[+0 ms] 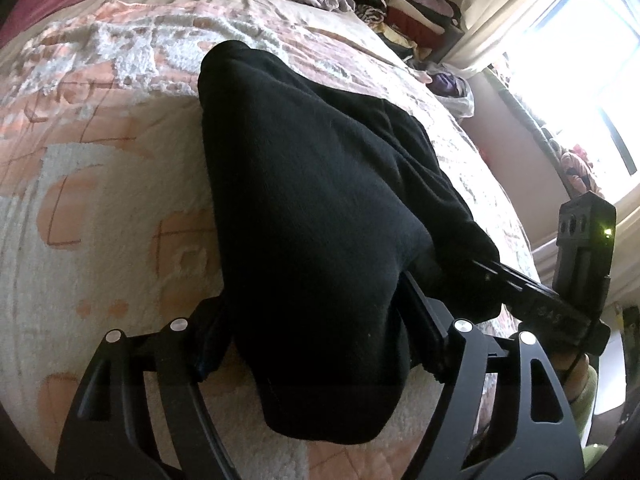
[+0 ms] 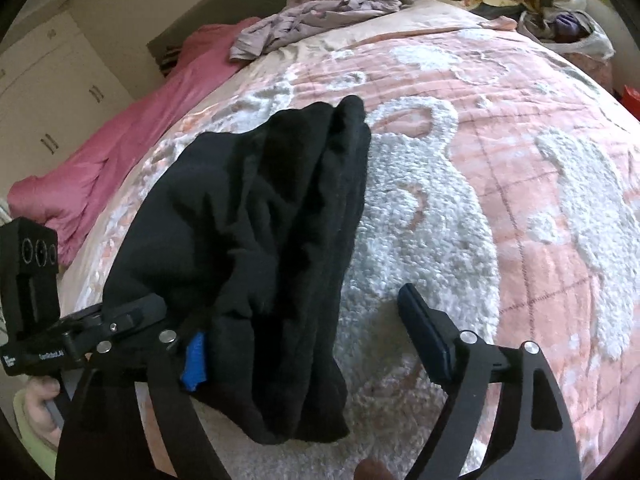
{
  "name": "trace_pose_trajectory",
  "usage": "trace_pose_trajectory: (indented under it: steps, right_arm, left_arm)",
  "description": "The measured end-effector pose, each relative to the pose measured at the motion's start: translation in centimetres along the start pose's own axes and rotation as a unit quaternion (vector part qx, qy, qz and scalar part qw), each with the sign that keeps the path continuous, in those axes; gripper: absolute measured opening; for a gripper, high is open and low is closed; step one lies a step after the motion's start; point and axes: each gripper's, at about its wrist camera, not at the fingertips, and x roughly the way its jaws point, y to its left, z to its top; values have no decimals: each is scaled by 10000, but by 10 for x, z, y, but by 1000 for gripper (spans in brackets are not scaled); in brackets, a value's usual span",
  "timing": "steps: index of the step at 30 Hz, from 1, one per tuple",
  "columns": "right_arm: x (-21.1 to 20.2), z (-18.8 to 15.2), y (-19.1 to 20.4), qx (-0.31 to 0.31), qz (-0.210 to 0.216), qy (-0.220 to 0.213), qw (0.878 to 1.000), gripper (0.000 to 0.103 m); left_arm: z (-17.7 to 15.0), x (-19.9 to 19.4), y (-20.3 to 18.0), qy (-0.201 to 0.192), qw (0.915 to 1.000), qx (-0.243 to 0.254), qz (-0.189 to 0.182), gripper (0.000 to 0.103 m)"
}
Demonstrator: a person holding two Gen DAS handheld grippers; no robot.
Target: Fold small clothes
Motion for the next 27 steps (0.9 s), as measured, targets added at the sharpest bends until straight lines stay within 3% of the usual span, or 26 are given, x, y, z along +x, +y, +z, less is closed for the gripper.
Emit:
trace_pose_trajectory:
  steps: [11,27]
  right_arm:
    - [-17,-11,7,19,-286,-328,9991,97]
    - [-34,-19,14,3,-536,-537,9971,98]
  left_arm:
    - [-6,-9,0,44,9999,5,101,72]
    - [-5,-28,-6,-150,9993,47,349,85]
